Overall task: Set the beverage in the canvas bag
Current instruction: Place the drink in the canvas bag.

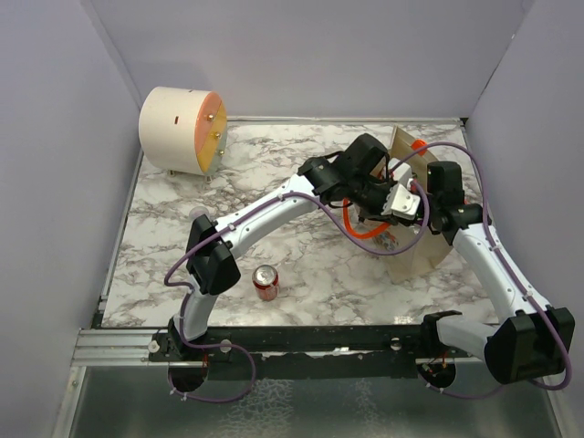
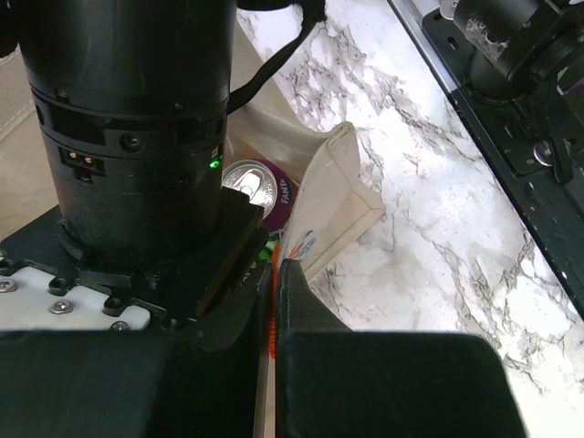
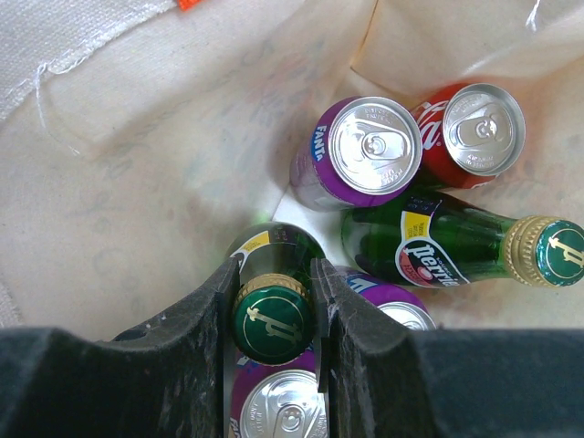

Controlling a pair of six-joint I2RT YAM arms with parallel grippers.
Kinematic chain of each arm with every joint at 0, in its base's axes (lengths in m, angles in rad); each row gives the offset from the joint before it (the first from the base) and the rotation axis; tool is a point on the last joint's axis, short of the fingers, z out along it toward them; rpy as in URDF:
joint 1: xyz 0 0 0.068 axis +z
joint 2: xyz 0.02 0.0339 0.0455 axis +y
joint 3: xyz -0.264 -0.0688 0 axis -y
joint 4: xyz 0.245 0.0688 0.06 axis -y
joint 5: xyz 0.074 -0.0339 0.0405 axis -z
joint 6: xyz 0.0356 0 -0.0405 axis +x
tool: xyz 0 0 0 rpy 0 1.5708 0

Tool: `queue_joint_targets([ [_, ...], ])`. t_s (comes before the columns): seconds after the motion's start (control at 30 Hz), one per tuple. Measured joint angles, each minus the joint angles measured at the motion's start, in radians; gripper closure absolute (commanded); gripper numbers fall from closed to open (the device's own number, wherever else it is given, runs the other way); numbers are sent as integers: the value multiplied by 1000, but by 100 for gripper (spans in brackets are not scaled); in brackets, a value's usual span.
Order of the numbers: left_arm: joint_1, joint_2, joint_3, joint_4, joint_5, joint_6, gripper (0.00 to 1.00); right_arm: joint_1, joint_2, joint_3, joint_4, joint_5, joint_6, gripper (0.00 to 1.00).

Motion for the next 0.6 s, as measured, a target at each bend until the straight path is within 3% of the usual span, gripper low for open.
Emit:
queue_joint_targets([
  [0.6,0,1,14,6,6,-18,100,-13,0,0,-7,-14,-5,99],
])
